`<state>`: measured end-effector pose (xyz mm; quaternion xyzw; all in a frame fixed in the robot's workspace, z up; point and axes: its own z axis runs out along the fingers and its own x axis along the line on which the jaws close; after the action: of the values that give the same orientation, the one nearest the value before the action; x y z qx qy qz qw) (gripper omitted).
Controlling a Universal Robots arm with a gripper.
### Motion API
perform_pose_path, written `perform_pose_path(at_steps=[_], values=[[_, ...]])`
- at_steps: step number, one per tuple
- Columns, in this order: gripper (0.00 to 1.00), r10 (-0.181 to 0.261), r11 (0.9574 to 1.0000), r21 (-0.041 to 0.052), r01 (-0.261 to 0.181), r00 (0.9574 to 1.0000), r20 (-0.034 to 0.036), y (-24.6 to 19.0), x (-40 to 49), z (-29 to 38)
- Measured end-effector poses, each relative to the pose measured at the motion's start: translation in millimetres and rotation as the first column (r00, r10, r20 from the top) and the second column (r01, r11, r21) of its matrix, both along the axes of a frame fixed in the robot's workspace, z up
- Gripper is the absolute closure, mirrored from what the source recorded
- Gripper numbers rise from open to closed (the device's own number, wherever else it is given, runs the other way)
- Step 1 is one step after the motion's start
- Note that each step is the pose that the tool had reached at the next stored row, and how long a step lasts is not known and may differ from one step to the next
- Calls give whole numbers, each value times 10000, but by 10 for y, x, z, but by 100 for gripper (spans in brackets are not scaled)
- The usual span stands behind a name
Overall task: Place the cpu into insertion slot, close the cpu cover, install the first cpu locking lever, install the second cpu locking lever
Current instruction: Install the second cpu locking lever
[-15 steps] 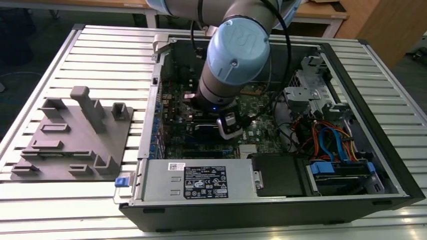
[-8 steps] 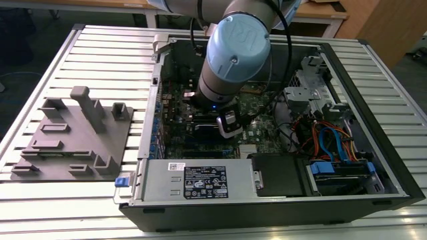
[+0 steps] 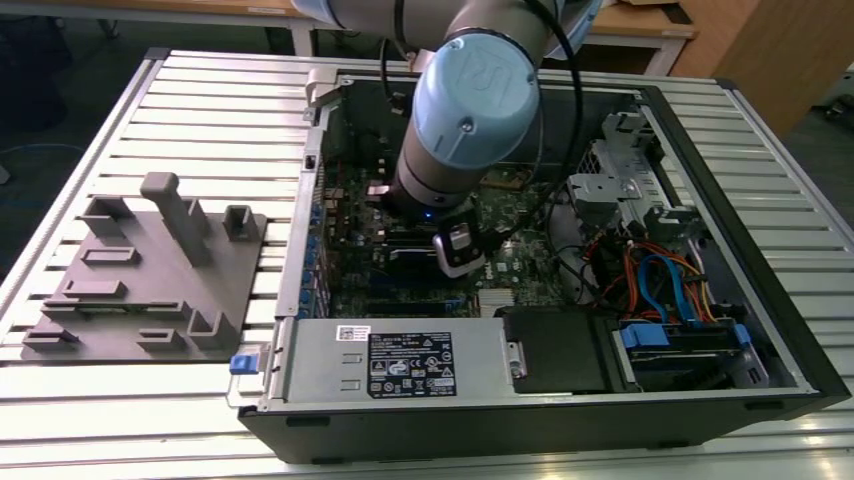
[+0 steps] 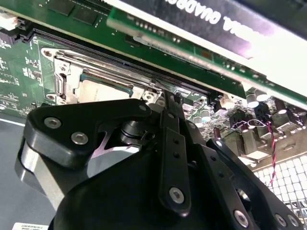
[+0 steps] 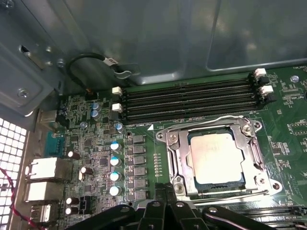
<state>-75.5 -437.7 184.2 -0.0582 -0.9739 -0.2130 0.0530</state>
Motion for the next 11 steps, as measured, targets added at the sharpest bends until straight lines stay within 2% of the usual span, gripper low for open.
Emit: perform_pose_path(at_steps=[8, 11], values=[[90, 0, 9999, 125, -1, 10000, 27, 3, 0, -36], [90, 2, 9999, 125, -3, 10000, 27, 2, -1, 7]])
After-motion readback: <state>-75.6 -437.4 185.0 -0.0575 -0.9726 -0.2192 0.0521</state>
